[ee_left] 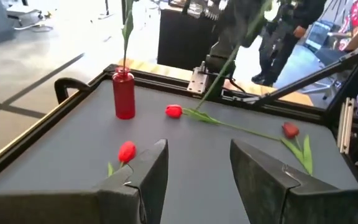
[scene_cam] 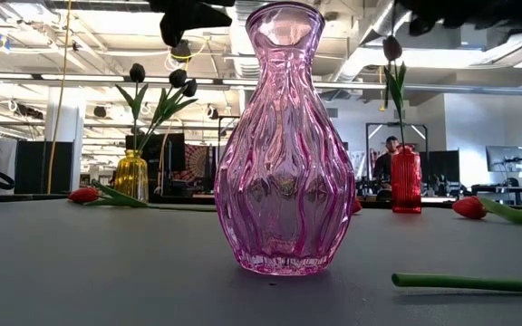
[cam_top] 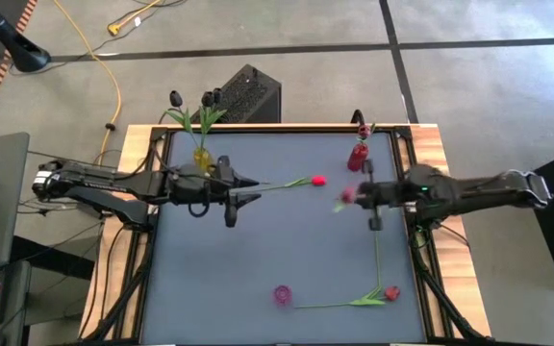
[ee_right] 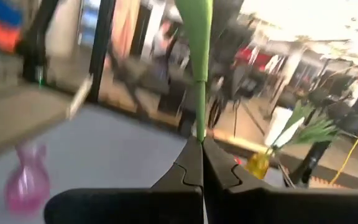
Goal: Sort flowers into vase by color
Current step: Put the left purple flower into the red vase
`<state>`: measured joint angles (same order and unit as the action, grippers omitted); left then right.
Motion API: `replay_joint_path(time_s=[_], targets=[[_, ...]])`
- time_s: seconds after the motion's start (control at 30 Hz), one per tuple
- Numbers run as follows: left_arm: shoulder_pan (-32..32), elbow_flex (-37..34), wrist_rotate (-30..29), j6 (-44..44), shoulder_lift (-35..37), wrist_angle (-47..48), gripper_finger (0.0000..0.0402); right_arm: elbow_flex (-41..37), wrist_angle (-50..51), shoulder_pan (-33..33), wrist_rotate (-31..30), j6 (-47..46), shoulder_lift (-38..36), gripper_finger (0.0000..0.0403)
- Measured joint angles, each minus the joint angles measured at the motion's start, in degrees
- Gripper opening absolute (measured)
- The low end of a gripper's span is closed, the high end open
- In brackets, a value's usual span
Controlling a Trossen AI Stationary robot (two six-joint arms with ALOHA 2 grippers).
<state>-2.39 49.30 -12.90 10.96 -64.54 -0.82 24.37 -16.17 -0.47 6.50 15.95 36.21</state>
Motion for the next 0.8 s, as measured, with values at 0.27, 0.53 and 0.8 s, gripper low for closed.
replay_joint_path(time_s=[0.27,0.53,0.8], targets=[[0.0,0.0,-0.01,-1.08,-0.04,-0.04,0.016,-0.29,-11.08,-2.3,-1.35,-2.6,-12.16,0.0016],[0.0,0.0,-1.01,-1.27,-0.04,-0.65,0.016,-0.23,-25.42,-11.85,-16.41,2.01,-14.97,0.0016],[0.0,0.0,-1.08,-1.23,-0.08,-3.36,0.016,-0.23,-34.83,-27.8,-17.67,-5.4,-5.85,0.0016]])
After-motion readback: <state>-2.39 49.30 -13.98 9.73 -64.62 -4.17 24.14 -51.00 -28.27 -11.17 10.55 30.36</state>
